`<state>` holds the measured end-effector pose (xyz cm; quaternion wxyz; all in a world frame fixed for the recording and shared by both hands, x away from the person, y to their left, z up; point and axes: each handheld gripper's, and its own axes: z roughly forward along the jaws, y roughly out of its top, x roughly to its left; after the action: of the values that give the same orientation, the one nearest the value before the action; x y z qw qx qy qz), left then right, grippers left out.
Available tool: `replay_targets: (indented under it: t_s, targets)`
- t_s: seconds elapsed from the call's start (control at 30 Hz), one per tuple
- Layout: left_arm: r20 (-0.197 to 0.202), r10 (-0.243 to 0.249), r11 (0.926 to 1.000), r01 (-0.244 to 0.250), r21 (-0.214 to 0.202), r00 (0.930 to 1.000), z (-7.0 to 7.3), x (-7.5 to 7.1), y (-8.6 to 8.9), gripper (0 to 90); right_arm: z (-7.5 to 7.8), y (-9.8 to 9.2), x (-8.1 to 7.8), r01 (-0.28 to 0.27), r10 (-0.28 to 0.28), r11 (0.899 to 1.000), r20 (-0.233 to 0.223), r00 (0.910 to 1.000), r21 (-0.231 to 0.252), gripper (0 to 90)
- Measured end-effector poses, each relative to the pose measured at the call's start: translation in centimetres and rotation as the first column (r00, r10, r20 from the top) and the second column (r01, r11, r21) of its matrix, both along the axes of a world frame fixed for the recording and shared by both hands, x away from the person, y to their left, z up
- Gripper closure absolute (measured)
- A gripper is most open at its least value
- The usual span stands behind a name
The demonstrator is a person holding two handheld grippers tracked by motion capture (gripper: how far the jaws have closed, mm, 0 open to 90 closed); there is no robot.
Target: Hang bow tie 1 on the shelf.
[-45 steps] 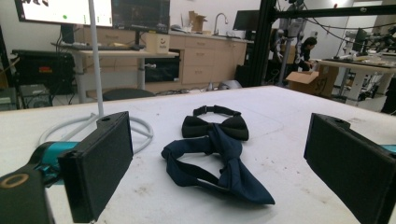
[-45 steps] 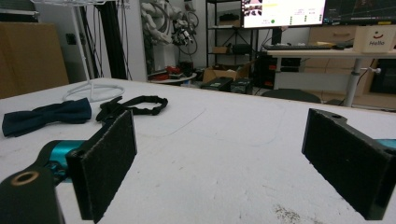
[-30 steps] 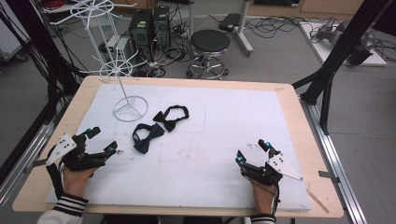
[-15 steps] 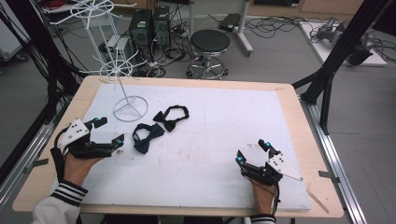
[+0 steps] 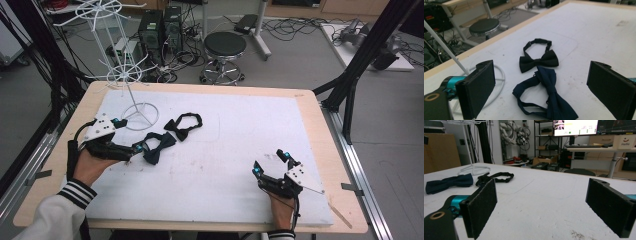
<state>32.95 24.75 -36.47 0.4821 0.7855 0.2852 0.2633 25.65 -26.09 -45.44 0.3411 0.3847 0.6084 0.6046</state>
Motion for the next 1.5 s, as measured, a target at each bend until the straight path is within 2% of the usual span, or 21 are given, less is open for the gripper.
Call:
replay_targets:
  t_s: [0.27,0.4,0.5,0.63,0.8,0.97,1.1,1.17,1.3,1.4,1.43,1.5]
  targets:
    - [-0.067,0.005,0.9968,0.0,0.08,0.9978,0.4,1.3,-1.4,8.7,0.0,0.0,0.0,0.003,-0.003,1.0,0.003,1.0,0.001,9.5]
    - [-0.087,0.009,0.9912,0.002,0.133,0.9962,0.6,1.8,-2.1,9.8,0.0,0.0,0.0,0.003,-0.003,1.0,0.004,1.0,0.001,9.4]
    - [-0.107,0.006,0.9897,0.009,0.143,0.9942,0.6,2.1,-2.7,10.2,0.0,0.0,0.0,0.002,-0.002,1.0,0.003,1.0,0.001,9.4]
    - [-0.147,0.002,0.9819,0.026,0.188,0.9891,0.4,2.7,-3.4,10.2,0.0,-0.1,0.1,0.005,-0.004,1.0,0.01,0.9999,-0.002,9.4]
    - [-0.201,-0.013,0.972,0.059,0.227,0.9795,0.2,3.4,-4.4,10.2,0.0,-0.1,0.0,0.005,-0.005,1.0,0.008,1.0,-0.001,9.4]
    - [-0.253,-0.021,0.9687,0.082,0.234,0.9672,-0.3,4.1,-5.1,10.2,0.0,-0.1,0.1,0.004,-0.004,1.0,0.009,1.0,0.001,9.4]
    - [-0.289,-0.004,0.9648,0.079,0.251,0.9572,-0.8,4.5,-5.4,10.2,0.0,-0.1,0.1,0.006,-0.006,1.0,0.008,0.9999,0.001,9.4]
    - [-0.303,-0.008,0.958,0.094,0.271,0.9528,-0.9,4.7,-5.4,10.6,0.0,-0.1,0.1,0.007,-0.007,1.0,0.009,0.9999,0.0,9.4]
    - [-0.332,-0.01,0.9569,0.106,0.271,0.9433,-1.5,5.0,-5.7,14.1,0.0,-0.1,0.0,0.007,-0.007,1.0,0.009,0.9999,0.0,9.4]
    - [-0.349,0.002,0.954,0.103,0.281,0.9369,-1.8,5.2,-5.9,14.7,0.0,-0.1,0.0,0.006,-0.006,1.0,0.005,1.0,0.004,9.4]
    - [-0.354,0.005,0.9508,0.105,0.292,0.9353,-1.9,5.3,-5.9,15.2,0.0,-0.1,0.0,0.006,-0.006,1.0,0.004,1.0,0.005,9.4]
    - [-0.37,0.023,0.9487,0.096,0.301,0.9289,-2.1,5.5,-6.0,17.0,0.0,-0.1,0.0,0.006,-0.006,1.0,0.004,1.0,0.005,9.4]
